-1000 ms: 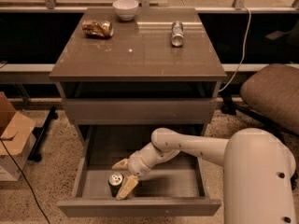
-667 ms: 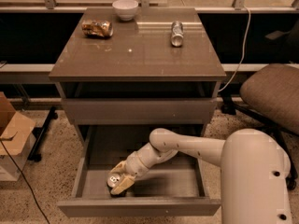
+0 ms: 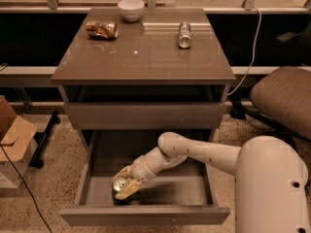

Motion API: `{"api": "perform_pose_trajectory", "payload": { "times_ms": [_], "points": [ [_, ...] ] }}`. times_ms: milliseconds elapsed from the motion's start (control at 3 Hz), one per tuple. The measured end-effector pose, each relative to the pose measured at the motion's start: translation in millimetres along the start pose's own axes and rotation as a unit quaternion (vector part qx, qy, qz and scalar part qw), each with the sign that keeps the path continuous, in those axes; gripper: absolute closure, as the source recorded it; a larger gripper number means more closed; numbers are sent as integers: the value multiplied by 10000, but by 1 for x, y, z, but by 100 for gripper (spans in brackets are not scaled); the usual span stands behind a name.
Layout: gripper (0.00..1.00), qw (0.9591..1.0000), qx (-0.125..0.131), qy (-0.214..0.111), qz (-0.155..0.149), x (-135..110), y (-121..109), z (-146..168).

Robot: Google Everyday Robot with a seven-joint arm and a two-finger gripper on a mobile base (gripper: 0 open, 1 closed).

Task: Pick green can from middle drawer and place on counter

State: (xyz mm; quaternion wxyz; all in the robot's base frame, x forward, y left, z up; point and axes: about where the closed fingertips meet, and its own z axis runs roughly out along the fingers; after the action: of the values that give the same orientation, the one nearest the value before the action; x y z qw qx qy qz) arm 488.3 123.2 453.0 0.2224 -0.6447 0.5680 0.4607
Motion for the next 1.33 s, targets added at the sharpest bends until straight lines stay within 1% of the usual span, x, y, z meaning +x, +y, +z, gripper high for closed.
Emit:
{"api": "perform_pose_trajectory", "payload": {
  "times_ms": [333, 667, 1000, 1333],
  "points": [
    [100, 9974, 716, 42, -38, -21, 27, -63],
    [100, 9925, 1214, 160, 8, -29, 52, -117],
    [100, 9836, 1681, 638, 139, -47, 80, -196],
    [100, 9768, 1921, 937, 151, -67, 96, -249]
  ]
}}
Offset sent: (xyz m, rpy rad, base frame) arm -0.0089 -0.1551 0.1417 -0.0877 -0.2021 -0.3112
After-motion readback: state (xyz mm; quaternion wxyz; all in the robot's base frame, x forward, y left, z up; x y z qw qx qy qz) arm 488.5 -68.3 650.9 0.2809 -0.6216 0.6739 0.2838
